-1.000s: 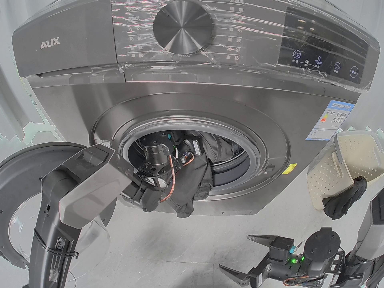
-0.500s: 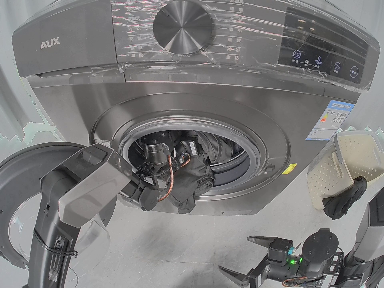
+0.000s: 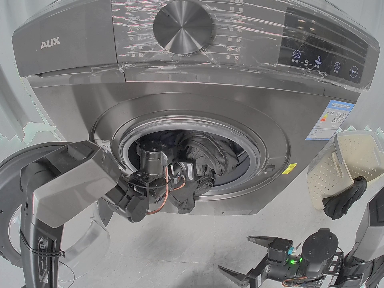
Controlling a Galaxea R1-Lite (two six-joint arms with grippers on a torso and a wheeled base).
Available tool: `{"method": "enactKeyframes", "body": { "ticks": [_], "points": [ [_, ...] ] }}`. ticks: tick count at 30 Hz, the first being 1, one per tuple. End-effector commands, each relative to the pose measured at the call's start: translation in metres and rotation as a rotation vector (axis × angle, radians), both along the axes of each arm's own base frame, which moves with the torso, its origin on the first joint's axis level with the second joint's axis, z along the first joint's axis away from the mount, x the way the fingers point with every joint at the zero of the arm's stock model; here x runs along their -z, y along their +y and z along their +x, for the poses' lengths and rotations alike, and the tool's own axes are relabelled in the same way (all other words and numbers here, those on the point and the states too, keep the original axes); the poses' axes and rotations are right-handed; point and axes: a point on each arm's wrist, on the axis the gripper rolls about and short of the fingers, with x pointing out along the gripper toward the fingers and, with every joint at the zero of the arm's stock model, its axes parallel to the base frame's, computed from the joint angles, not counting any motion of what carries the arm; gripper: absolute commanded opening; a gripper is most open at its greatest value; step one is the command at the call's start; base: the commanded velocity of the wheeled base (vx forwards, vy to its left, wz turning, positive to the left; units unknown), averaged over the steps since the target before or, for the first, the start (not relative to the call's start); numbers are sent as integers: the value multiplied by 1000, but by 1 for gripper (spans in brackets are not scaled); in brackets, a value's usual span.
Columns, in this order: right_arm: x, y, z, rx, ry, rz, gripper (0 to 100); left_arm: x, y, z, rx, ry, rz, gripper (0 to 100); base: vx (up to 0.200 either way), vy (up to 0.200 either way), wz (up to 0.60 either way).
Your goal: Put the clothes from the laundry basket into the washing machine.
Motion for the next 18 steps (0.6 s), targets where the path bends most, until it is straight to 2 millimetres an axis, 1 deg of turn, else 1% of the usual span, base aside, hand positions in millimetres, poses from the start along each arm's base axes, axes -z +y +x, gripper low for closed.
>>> {"method": "enactKeyframes", "body": {
  "ticks": [1,5,8,9,12,18],
  "points": [
    [0,0,0,0,0,0,100,23,2,-11,38,58,74,100,0,0,0],
    [0,1,0,-3,0,1,100,35,-3,-12,51,74,95,100,0,0,0],
    [0,1,0,-3,1,0,100,40,-5,-7,49,72,95,100,0,0,0],
    [0,1,0,-3,1,0,100,41,-5,-5,47,70,96,0,0,0,0],
    [0,1,1,-1,-1,2,100,40,-5,-3,44,64,92,0,0,0,0],
    [0,2,1,-3,-3,7,100,25,-9,3,45,16,56,0,0,0,0]
  ]
}}
